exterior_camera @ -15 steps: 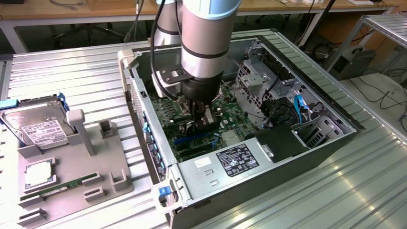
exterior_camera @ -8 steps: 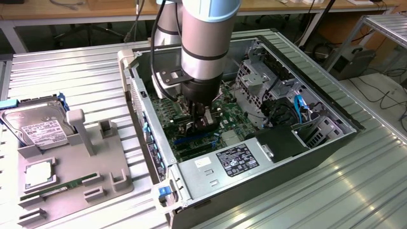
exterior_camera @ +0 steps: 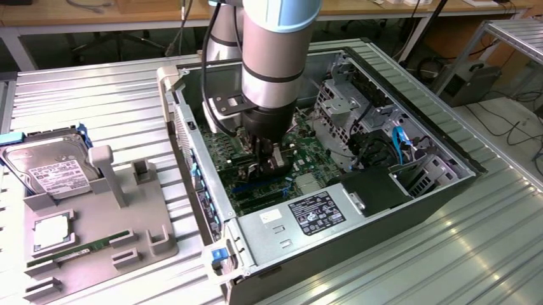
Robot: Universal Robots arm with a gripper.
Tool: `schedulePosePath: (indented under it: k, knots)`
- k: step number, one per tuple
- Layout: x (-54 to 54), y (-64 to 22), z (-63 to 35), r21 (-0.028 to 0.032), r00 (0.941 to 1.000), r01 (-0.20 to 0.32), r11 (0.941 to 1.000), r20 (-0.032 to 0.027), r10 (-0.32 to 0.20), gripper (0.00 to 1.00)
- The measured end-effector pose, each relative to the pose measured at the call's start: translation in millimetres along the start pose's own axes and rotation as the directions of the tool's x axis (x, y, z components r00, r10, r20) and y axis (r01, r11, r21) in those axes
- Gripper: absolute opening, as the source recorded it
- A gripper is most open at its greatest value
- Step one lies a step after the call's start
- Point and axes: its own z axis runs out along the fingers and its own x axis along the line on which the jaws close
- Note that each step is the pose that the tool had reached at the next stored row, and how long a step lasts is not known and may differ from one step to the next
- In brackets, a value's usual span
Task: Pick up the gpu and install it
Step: 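Insert the gpu into the slot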
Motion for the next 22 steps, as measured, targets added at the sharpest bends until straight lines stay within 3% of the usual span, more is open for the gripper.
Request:
schedulePosePath:
  k: [13,14,19,22]
  knots:
    - [0.0,0.3,4.2,-0.0004,1.0000,0.003,1.0000,0.0007,-0.003,0.27]
    - [0.0,0.2,2.6,-0.0006,1.0000,0.003,1.0000,0.0003,-0.003,0.34]
    - [-0.2,-0.9,-15.1,-0.0022,1.0000,0.003,1.0000,0.0004,-0.003,0.34]
    - [-0.4,-1.3,-21.4,-0.0106,1.0000,0.003,0.9999,0.0004,-0.003,0.34]
